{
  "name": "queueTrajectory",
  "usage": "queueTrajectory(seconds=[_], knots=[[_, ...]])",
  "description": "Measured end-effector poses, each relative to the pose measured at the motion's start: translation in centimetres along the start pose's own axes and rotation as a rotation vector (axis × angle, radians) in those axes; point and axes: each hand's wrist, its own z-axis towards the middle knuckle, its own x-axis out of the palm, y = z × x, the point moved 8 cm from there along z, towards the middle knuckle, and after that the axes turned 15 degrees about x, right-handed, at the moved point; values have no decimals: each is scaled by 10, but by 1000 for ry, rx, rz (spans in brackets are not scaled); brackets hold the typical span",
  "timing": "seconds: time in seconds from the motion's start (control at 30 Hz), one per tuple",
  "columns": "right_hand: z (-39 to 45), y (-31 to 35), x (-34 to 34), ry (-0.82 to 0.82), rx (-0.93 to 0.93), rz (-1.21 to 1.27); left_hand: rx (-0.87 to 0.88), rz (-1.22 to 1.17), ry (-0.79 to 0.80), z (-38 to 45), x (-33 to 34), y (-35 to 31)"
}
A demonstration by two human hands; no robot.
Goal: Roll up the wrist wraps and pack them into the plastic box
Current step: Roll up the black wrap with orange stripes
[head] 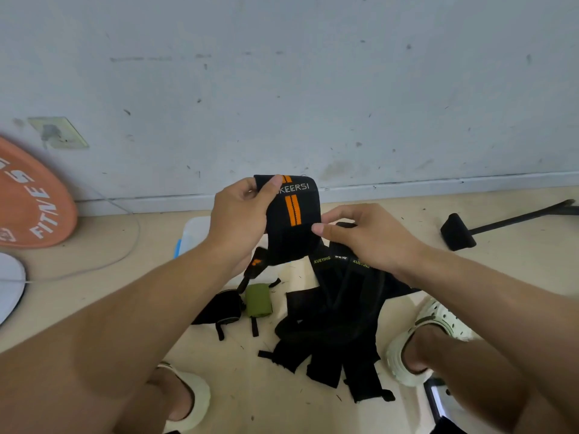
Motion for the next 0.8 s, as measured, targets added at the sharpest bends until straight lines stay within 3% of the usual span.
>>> queueTrajectory(seconds=[0.13, 0.27, 0.33, 0.6, 0.8], knots=[[-1, 9, 2, 19, -27, 140, -80, -68, 73, -3, 5, 5], [3, 12, -3, 52, 12, 452, -133, -24, 368, -20, 24, 11], [4, 12, -10, 17, 32, 500, -111, 39, 441, -26, 28, 16], [2, 0, 11, 123, 58, 85, -80, -94, 147, -9, 5, 12], [6, 3, 2, 50, 47, 274, -92, -49, 296, -19, 20, 13]])
